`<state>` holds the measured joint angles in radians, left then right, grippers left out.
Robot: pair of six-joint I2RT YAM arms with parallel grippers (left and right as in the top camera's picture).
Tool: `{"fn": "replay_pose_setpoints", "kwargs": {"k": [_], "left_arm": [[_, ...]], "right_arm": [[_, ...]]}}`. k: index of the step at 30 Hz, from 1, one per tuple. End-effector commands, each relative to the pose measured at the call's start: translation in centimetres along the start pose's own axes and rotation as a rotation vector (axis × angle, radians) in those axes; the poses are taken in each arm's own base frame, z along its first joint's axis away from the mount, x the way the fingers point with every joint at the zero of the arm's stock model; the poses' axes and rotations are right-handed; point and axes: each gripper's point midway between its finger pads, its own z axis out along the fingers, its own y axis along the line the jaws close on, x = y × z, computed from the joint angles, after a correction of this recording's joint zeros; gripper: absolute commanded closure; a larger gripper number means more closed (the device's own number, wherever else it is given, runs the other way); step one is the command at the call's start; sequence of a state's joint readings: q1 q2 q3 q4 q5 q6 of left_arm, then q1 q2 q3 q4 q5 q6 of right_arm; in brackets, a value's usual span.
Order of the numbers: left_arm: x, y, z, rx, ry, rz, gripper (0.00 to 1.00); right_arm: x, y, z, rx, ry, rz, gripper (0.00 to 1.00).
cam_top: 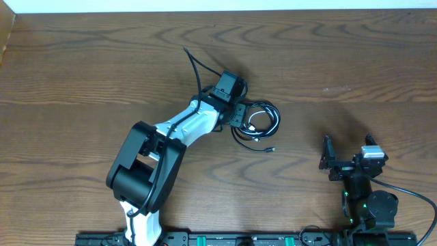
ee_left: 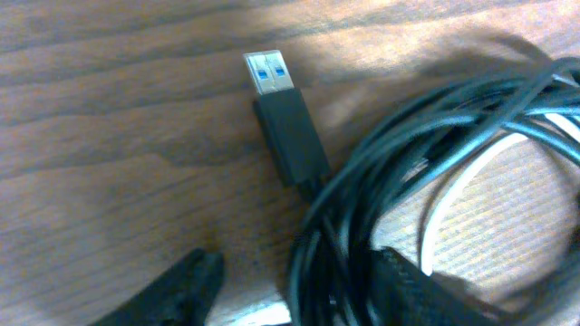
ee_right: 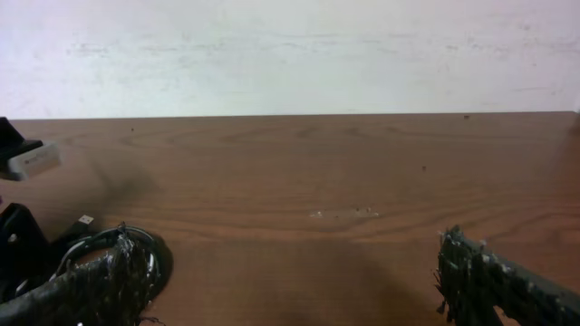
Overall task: Untangle cables
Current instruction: 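Lower the left gripper onto the black cable coil and close on it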
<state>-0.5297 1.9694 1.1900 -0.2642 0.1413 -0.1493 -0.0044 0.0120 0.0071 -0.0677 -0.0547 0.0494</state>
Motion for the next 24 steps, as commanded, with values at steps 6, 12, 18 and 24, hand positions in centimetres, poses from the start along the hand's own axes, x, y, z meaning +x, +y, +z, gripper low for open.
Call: {"fn": "replay_pose_setpoints", "kwargs": {"k": [6,12,18,24], "left_arm": [[0.4,-0.1,0.6,0.004,0.016,0.016,0.92],[-0.7,-0.5,-0.9,0.011,-0.022,0.014,0.92],[-2.1,-1.1,-4.1,0.024,-0.080,0.017,0.92],[-2.0,-1.2,-5.5,0.023,-0.076,0.017,0.92]], "right_arm": [[0.1,0.1,0.0,-0.003,0.002,0.013,0.01],[0.1,0.1,0.0,-0.003,0.002,0.013,0.01],[0.1,0.1,0.0,-0.003,0.002,0.013,0.01],[0.1,0.1,0.0,-0.003,0.002,0.013,0.01]]}}
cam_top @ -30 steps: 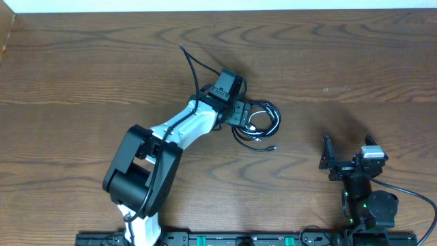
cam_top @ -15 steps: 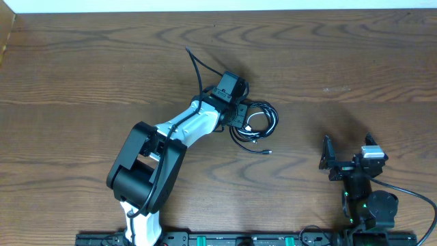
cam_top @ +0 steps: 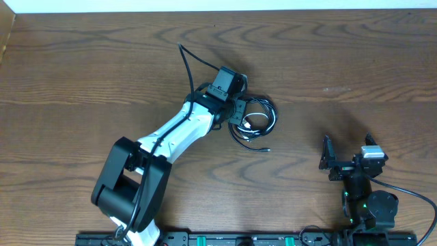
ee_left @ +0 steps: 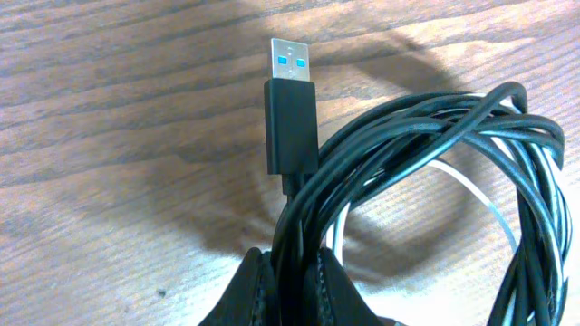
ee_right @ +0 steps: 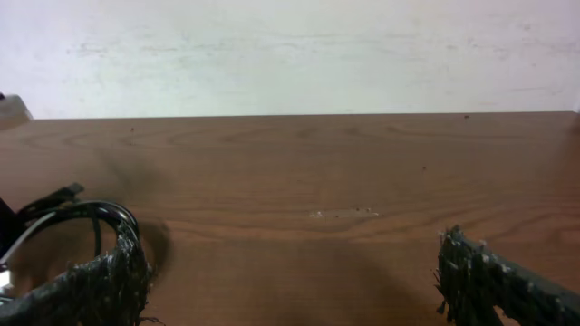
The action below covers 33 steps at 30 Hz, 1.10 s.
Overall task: Untangle cables
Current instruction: 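Lower the left gripper onto the black cable coil and close on it, then lift the cable coil with the left gripper and pull it back slightly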
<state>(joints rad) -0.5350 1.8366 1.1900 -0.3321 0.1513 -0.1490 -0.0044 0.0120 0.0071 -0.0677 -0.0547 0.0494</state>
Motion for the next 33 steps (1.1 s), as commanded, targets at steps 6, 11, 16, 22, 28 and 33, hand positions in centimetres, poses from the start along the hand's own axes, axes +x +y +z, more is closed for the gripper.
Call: {"fn": "replay_pose_setpoints", "kwargs": {"k": [6,11,16,22,28,33], "left_arm": [[0.4,0.1,-1.3,-0.011,0.021,0.002,0.92],[0.0,-0.1,-2.8,-0.006,-0.001,0.004,0.92],[-1.2,-0.7,-5.8,0.007,-0.063,0.011,0.92],[-2.5,-1.2,-8.7,0.022,-0.136,0.018,0.92],[-2.7,-1.0,-9.0,0.007,-0.150,0.017,0.92],[-3.0,-0.9,-9.0,0.004,-0.160,-0.020,0.92]], "right_arm": [[0.1,0.1,0.0,-0.003,0.002,0.013,0.01],[0.1,0.1,0.0,-0.003,0.002,0.013,0.01],[0.1,0.1,0.0,-0.003,0.002,0.013,0.01],[0.1,0.1,0.0,-0.003,0.002,0.013,0.01],[0.1,0.1,0.0,-0.003,0.002,0.013,0.01],[0.1,0.1,0.0,-0.003,0.002,0.013,0.01]]}}
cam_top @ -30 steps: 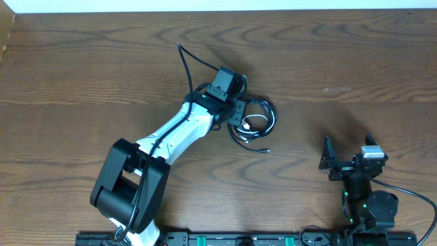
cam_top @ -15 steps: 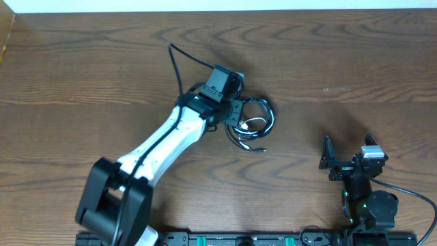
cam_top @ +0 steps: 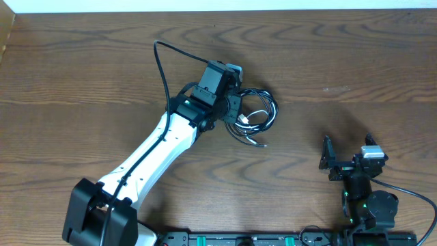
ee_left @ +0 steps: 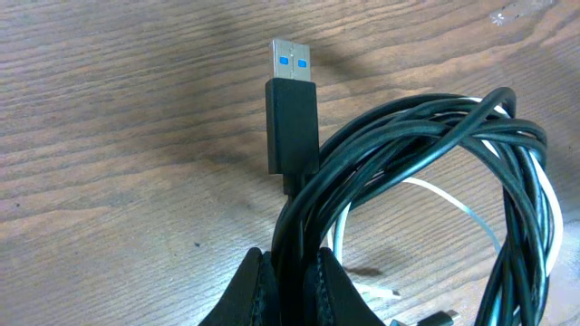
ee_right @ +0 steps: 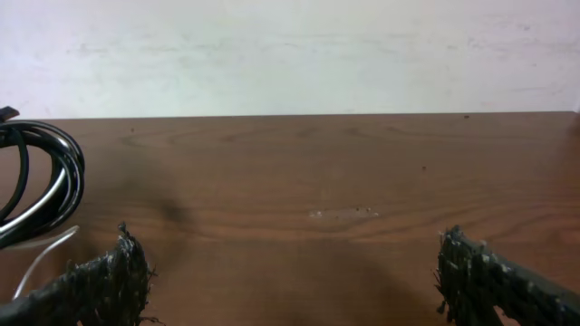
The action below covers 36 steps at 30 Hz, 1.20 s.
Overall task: Untangle cables
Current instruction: 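Lift the cable coil with the left gripper and pull it back slightly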
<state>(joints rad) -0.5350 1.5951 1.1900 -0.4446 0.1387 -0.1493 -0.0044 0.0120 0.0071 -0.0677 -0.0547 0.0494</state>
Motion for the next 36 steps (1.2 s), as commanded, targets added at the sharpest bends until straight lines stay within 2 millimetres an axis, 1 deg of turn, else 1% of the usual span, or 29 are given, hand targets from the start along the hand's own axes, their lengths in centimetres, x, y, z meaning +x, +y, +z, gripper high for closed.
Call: {"fn": "replay_pose_setpoints", "kwargs": {"k": [1,25,27,31,33,36], "left_arm": [[-0.8,0.2,-0.6,-0.013,-0.032,-0.046,0.92],[-0.7,0.3,-0.6,-0.015,-0.029,-0.047,0.92],[-0.7,0.3,-0.7,-0.017,-0.022,-0.048,0.92],[-0.8,0.6,-1.6,-0.027,-0.006,-0.058,0.92],[-1.2,1.0,-2.2,-0.032,-0.017,-0.113,0.92],[-2.0,2.4,-3.4,-0.042,-0.058,-0.308,0.92]], "right_arm": [[0.1,0.1,0.0,-0.003,0.002,0.013,0.01],[0.1,0.1,0.0,-0.003,0.002,0.013,0.01],[0.1,0.1,0.0,-0.003,0.002,0.013,0.01],[0.1,0.1,0.0,-0.003,0.002,0.013,0.01],[0.1,0.1,0.0,-0.003,0.002,0.013,0.01],[0.1,0.1,0.0,-0.003,0.002,0.013,0.01]]}}
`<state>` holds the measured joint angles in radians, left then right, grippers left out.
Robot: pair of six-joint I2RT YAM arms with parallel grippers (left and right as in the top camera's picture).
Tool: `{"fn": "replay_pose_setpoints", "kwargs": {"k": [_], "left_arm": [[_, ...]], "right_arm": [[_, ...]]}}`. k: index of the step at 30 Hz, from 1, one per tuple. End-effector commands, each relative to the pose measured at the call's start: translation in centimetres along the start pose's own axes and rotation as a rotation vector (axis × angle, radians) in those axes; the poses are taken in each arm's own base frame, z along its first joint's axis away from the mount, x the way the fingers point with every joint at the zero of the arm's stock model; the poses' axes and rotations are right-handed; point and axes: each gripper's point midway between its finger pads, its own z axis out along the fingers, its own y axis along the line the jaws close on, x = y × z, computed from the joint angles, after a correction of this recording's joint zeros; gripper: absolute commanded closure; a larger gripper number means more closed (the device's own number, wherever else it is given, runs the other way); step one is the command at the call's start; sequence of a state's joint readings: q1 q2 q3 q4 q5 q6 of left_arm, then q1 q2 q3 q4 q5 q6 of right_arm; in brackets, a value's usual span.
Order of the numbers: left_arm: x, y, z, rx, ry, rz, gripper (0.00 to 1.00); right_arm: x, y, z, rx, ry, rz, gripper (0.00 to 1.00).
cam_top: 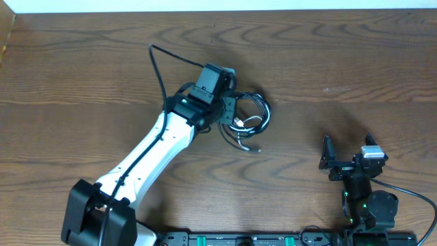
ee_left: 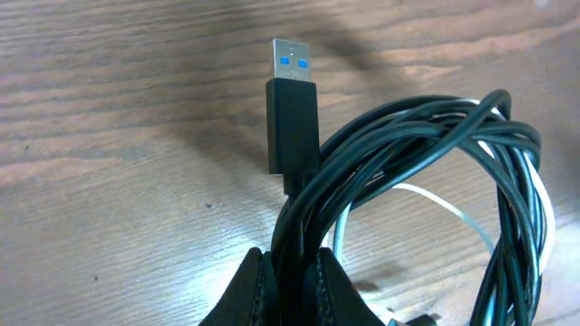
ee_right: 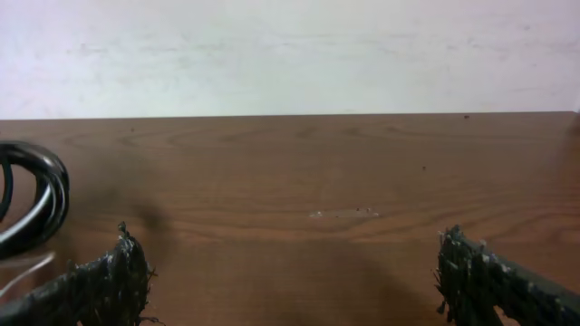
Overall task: Untangle cables
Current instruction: 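Lift the cable coil with the left gripper and pull it back slightly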
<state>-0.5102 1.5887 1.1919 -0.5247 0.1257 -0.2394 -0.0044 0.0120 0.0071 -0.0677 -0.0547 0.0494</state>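
A tangled coil of black cable [cam_top: 249, 115] with a thin white cable [ee_left: 453, 213] wound in it hangs at the table's middle. My left gripper [cam_top: 227, 109] is shut on the black strands [ee_left: 294, 258], and a black USB plug [ee_left: 292, 118] with a blue-tipped metal end stands just above the pinch. One loose black end [cam_top: 156, 61] trails up and left over the wood. My right gripper [ee_right: 294, 276] rests low at the front right, open with nothing between its fingers; the coil's edge [ee_right: 27, 199] shows at its far left.
Brown wooden table [cam_top: 355, 61] with a pale wall along the back [ee_right: 290, 54]. The left arm's white links [cam_top: 147, 157] stretch diagonally from the front left. A rail with green clamps [cam_top: 239, 239] runs along the front edge.
The left gripper with the cable bundle has shifted slightly toward the left and front. In the right wrist view the coil has slid further toward the left edge. The right arm is unchanged.
At first the left gripper was open over the coil beside the USB plug. Then it was shut on the black strands below the plug. Since then it has kept hold, and the bundle has moved left, its loose end trailing. The right gripper stayed open and still.
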Motion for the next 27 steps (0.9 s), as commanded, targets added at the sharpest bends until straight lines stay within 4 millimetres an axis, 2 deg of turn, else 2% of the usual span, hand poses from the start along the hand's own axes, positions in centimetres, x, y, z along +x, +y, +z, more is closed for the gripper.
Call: {"fn": "replay_pose_setpoints", "kwargs": {"k": [1,7,9,10,15,17,23,27], "left_arm": [[-3.5,1.1,-3.5,0.012,-0.118,-0.266,0.92],[-3.2,3.9,-3.9,-0.025,-0.106,-0.533,0.92],[-3.0,4.1,-3.9,-0.031,-0.100,-0.550,0.92],[-2.6,4.3,-3.9,-0.039,-0.083,-0.552,0.92],[2.3,5.3,-3.8,-0.131,0.094,-0.571,0.92],[3.0,5.4,-3.5,-0.139,0.108,-0.574,0.92],[2.3,5.1,-3.2,-0.108,0.082,-0.574,0.92],[0.7,2.8,-3.1,0.026,0.061,-0.566,0.92]], "right_arm": [[0.1,0.1,0.0,-0.003,0.002,0.013,0.01],[0.1,0.1,0.0,-0.003,0.002,0.013,0.01],[0.1,0.1,0.0,-0.003,0.002,0.013,0.01],[0.1,0.1,0.0,-0.003,0.002,0.013,0.01],[0.1,0.1,0.0,-0.003,0.002,0.013,0.01],[0.1,0.1,0.0,-0.003,0.002,0.013,0.01],[0.1,0.1,0.0,-0.003,0.002,0.013,0.01],[0.1,0.1,0.0,-0.003,0.002,0.013,0.01]]}}
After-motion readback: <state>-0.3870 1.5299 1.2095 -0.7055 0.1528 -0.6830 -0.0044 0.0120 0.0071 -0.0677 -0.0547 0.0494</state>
